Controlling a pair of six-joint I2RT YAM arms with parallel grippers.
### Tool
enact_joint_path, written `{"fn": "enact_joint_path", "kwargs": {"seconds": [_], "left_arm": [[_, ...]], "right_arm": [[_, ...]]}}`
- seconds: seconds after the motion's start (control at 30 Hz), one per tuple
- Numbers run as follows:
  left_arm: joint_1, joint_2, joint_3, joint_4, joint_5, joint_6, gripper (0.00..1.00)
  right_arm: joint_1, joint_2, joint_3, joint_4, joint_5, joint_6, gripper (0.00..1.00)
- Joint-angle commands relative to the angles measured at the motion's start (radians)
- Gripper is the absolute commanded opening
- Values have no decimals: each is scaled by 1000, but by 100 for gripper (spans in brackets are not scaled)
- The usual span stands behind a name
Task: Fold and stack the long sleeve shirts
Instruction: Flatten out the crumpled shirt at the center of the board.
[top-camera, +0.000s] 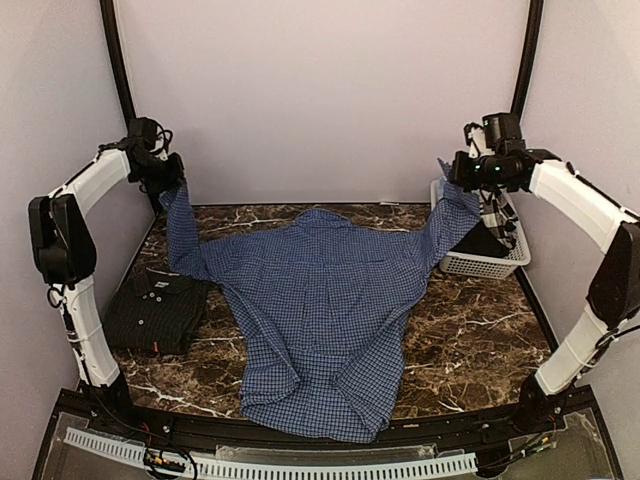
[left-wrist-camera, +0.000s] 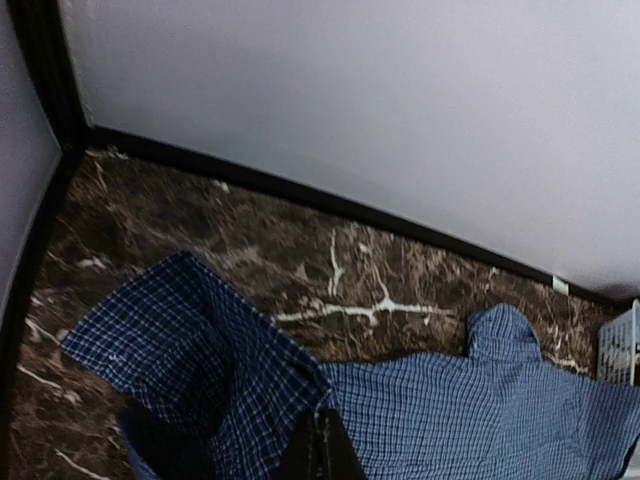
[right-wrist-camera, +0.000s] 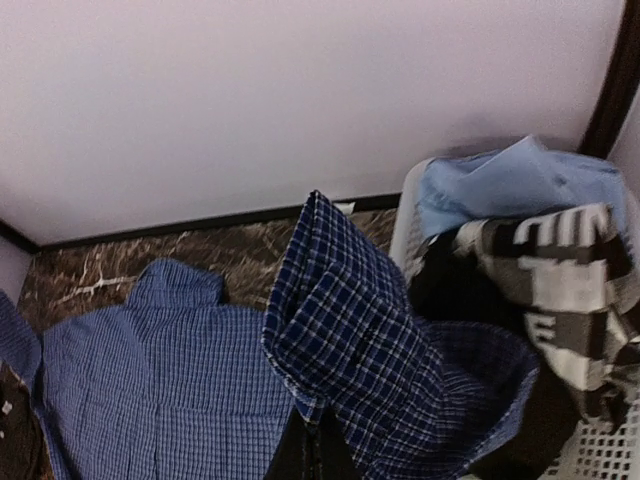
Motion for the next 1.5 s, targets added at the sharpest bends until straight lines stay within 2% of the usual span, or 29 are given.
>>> {"fn": "enact_joint_path", "kwargs": {"seconds": [0.0,0.1,0.3,0.43,0.47,0.57,0.63,0.7,0.77,0.93,1.13,1.27,1.47], "left_arm": [[-122,-139,-274,133,55,-13,2],[-167,-162,-455,200,82,-30,3],[-270,-163,-623,273,78,-52,4],[-304,-159,-647,261,65,-70,16],[-313,-161,-647,259,61,-67,25],[-356,-179,-635,239,36,-54,40],[-384,-190,-623,223,21,-51,55],[-414,-196,-616,210,4,-51,63],[-449,-194,-614,210,2,-54,66],[-534,-167,-612,220,49,-78,65],[-658,-66,-613,231,163,-112,56],[-701,-51,-682,229,226,-118,53],[-709,-125,-850,165,249,-108,51]], "right_arm": [[146,-71,-173,90,43,5,0],[224,-83,-288,123,67,32,0],[388,-20,-396,156,106,68,0],[402,45,-420,142,120,92,0],[403,49,-425,139,130,94,1],[403,45,-430,127,142,83,22],[417,39,-418,101,150,74,37],[447,36,-395,73,174,73,46],[486,36,-384,63,174,78,51],[601,78,-369,89,96,97,51],[691,196,-322,71,3,89,48],[699,202,-388,68,-59,81,48],[698,133,-505,-15,-49,85,47]]}}
